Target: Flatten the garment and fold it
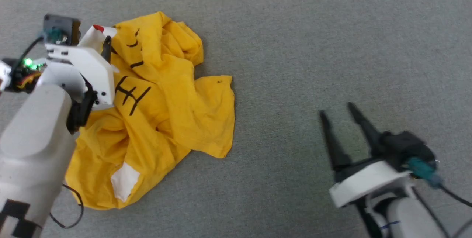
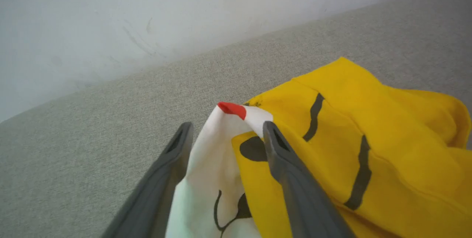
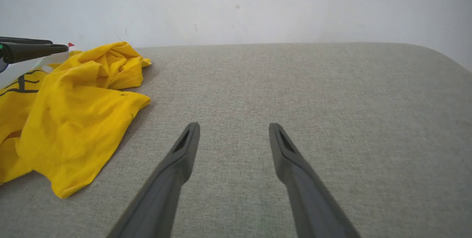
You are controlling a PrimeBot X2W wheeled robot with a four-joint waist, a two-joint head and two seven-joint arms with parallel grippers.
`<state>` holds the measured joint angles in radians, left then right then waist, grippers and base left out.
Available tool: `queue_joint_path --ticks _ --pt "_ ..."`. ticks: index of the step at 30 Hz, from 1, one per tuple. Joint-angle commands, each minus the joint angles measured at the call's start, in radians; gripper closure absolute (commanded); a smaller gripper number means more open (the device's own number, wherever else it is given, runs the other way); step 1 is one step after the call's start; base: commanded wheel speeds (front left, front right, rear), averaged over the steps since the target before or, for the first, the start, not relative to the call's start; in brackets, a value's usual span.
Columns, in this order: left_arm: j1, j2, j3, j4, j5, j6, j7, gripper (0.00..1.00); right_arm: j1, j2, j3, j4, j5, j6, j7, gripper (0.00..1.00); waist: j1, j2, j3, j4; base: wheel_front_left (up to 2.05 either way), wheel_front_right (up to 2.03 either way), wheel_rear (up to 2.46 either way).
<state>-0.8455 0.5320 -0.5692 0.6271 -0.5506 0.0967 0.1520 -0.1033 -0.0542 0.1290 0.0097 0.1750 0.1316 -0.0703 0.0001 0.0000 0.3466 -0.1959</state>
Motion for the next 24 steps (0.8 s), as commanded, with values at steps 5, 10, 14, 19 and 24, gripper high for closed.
queue_joint_path --ticks 5,10,14,19,24 --pt "0.140 -0.076 0.102 -0.080 -0.078 0.065 -0.265 0.00 -0.041 -0.016 0.163 -0.011 -0.078 -0.001 0.058 0.00 -0.0001 0.0000 -0.062 0.090 0.00 0.00 0.00" --pt "0.311 -0.162 0.178 -0.212 -0.105 0.117 -0.408 0.00 -0.090 -0.082 0.301 0.015 -0.086 -0.001 0.134 0.00 -0.0001 0.0000 -0.088 0.179 0.00 0.00 0.00" --pt "0.445 -0.239 0.278 -0.392 -0.032 0.142 -0.413 0.00 -0.139 -0.125 0.373 0.054 -0.071 -0.001 0.213 0.00 -0.0001 0.0000 -0.089 0.248 0.00 0.00 0.00" --pt "0.594 -0.349 0.376 -0.537 0.081 0.120 -0.413 0.00 -0.210 -0.161 0.438 0.127 -0.044 -0.001 0.313 0.00 -0.0001 0.0000 -0.084 0.324 0.00 0.00 0.00" --pt "0.659 -0.426 0.441 -0.564 0.148 0.069 -0.414 0.00 -0.264 -0.179 0.475 0.208 0.001 -0.001 0.463 0.00 -0.0001 0.0000 -0.072 0.382 0.00 0.00 0.00"
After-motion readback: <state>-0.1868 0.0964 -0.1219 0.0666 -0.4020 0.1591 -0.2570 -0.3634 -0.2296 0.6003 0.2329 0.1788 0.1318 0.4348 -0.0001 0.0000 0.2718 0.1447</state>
